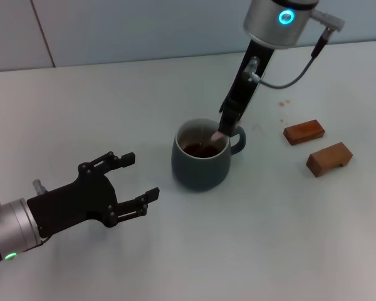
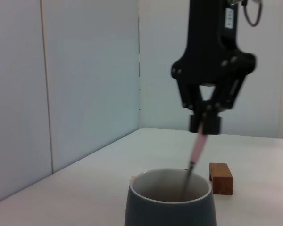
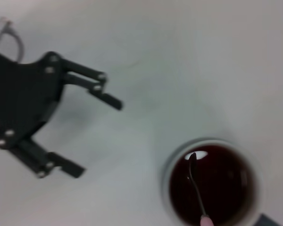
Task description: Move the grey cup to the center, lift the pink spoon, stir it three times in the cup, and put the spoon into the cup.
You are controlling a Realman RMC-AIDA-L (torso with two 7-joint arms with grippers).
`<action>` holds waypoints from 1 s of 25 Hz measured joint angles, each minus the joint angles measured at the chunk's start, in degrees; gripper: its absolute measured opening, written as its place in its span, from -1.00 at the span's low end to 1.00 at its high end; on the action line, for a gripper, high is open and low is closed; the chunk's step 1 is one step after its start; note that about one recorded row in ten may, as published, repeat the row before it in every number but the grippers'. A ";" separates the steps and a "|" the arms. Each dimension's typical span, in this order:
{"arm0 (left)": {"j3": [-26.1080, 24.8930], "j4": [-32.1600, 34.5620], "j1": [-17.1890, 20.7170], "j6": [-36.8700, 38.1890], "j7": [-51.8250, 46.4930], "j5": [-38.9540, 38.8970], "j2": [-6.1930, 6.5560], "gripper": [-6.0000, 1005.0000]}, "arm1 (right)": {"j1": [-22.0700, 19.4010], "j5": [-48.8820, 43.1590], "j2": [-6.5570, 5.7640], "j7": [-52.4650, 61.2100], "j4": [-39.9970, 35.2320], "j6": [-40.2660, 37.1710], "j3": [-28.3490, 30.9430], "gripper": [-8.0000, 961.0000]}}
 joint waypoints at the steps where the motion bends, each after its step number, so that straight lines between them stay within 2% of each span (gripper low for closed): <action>1: 0.00 0.00 -0.01 0.01 0.00 0.00 0.00 0.65 | 0.00 0.00 0.00 0.00 0.00 0.00 0.00 -0.72; 7: 0.00 0.00 0.19 -0.03 -0.04 0.00 0.00 0.65 | -1.10 -1.73 -0.51 -0.13 -0.29 0.20 0.30 -0.69; 10: 0.01 0.00 0.05 -0.03 -0.44 0.00 0.00 0.65 | -2.63 -1.49 0.56 -0.90 -3.30 0.11 0.20 -0.67; 14: 0.15 0.19 -0.08 -0.04 -0.75 0.03 0.00 0.65 | -6.05 -1.97 2.82 -1.94 -10.28 -0.66 -0.37 -0.64; 15: 0.16 0.24 -0.09 -0.03 -0.76 0.04 0.00 0.65 | -8.39 -1.77 3.66 -2.51 -14.38 -0.76 -0.61 -0.64; 16: 0.17 0.23 -0.09 -0.03 -0.76 0.04 0.00 0.65 | -8.39 -1.77 3.66 -2.51 -14.38 -0.76 -0.61 -0.63; 19: 0.18 0.27 -0.11 -0.01 -0.82 0.07 0.04 0.65 | -11.83 0.63 3.87 -3.25 -18.91 -1.17 -0.96 -0.61; 21: 0.18 0.35 -0.11 0.00 -1.08 0.09 0.07 0.65 | -16.38 5.86 3.81 -4.71 -24.52 -1.71 -0.79 -0.45; 22: 0.18 0.43 -0.11 0.00 -1.24 0.09 0.08 0.65 | -16.38 5.86 3.81 -4.71 -24.52 -1.71 -0.79 -0.38; 25: 0.18 0.53 -0.12 -0.01 -1.50 0.09 0.15 0.65 | -24.15 15.14 3.86 -7.62 -34.72 -3.23 -0.36 -0.12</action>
